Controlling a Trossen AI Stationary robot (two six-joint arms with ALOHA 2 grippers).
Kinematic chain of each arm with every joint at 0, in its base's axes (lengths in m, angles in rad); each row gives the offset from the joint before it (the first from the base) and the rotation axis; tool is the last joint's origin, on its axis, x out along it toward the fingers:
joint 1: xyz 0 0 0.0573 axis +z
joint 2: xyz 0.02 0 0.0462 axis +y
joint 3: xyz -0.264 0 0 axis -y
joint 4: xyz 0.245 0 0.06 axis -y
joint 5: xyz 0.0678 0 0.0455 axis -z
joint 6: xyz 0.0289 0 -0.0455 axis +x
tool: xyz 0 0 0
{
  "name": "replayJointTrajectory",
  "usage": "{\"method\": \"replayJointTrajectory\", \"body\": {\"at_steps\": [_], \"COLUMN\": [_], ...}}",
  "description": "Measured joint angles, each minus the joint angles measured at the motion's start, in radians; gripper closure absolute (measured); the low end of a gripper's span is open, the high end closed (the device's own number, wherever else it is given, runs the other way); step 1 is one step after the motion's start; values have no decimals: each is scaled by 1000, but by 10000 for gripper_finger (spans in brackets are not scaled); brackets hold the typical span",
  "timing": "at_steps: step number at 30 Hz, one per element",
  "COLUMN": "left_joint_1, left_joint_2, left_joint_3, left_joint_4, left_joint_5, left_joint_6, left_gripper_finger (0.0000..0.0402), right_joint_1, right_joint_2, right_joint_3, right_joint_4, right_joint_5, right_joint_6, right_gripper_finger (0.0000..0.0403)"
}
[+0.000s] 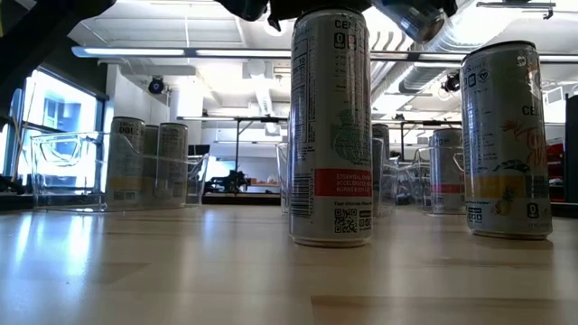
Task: Sort soda cans
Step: Put the white-pink soda can into the top right transparent bin
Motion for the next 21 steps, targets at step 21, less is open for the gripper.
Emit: {"method": "replayJointTrajectory", "body": {"at_steps": [21], "left_joint_1": [23], "left_joint_2": [7], "left_joint_3": [0], "left_joint_4": [-55], "left_joint_5": [-63], "left_joint_6": [50], "left_gripper_finger": [160], "right_joint_1": [26], "right_joint_2": [0], "right_joint_3": [461], "right_joint_4": [-447], "right_joint_5": [6], "right_joint_6": [22], "right_gripper_finger": [6]}}
